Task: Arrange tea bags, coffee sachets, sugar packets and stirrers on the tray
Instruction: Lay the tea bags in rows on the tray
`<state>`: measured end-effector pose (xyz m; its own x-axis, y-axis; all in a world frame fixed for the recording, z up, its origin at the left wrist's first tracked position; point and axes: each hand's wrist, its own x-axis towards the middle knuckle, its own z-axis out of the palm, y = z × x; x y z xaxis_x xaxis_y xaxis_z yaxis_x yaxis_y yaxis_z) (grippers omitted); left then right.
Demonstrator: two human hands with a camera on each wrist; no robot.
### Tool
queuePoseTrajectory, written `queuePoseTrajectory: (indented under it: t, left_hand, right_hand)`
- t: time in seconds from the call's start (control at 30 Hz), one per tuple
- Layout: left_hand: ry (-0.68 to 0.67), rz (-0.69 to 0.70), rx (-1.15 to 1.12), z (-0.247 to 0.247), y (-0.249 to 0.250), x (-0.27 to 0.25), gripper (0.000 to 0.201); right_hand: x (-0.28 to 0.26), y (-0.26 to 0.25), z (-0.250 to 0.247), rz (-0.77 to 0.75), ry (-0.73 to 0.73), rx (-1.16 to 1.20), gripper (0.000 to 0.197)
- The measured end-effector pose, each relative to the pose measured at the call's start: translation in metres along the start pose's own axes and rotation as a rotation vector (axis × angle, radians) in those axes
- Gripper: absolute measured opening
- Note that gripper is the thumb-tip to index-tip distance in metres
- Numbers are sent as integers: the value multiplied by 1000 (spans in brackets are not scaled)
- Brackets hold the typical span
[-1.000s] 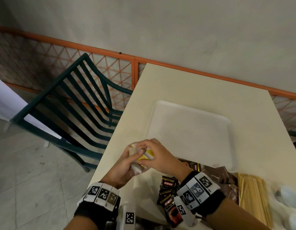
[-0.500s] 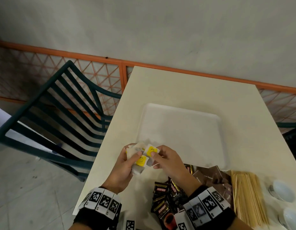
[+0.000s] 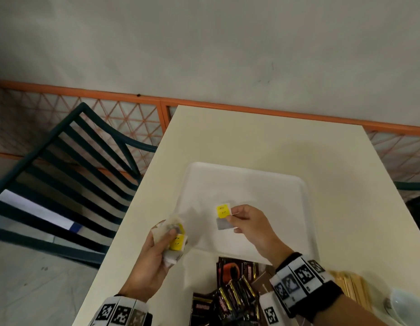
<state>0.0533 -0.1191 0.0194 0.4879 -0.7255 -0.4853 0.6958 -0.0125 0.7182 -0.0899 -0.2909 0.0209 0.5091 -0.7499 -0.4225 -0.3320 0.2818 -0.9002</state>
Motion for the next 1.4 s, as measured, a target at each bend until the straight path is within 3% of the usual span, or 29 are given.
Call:
queuePoseTrajectory:
  t: [0.23,0.43,0.53,0.7,0.8,1.23,1.4]
  left_hand:
    - [28,-31,-33,-9,18,16,32]
    - [65,-49,27,-34,42,46,20]
    - [73,-40,56,-33,41,41,20]
    - [100,-43,113,-43,43,55,25]
    - [112,-48,119,-43,42,64,26]
    - [60,-109,88,-44,40,80,24]
    - [15,-116,96,-42,40,88,47]
  right_hand:
    - [65,-18,19,-17,68,-64,28]
    - [126,-36,65,-43,35,-195,20]
    - [132,-34,63,-123,62,-517,5]
    - [133,-19,64,-377,8,-871,24]
    - [130,-12,69,-438,-89,-974,30]
    - [158,-21,81,-425,-26,-957,30]
    - [161,-24,79,-415,-45,-929,29]
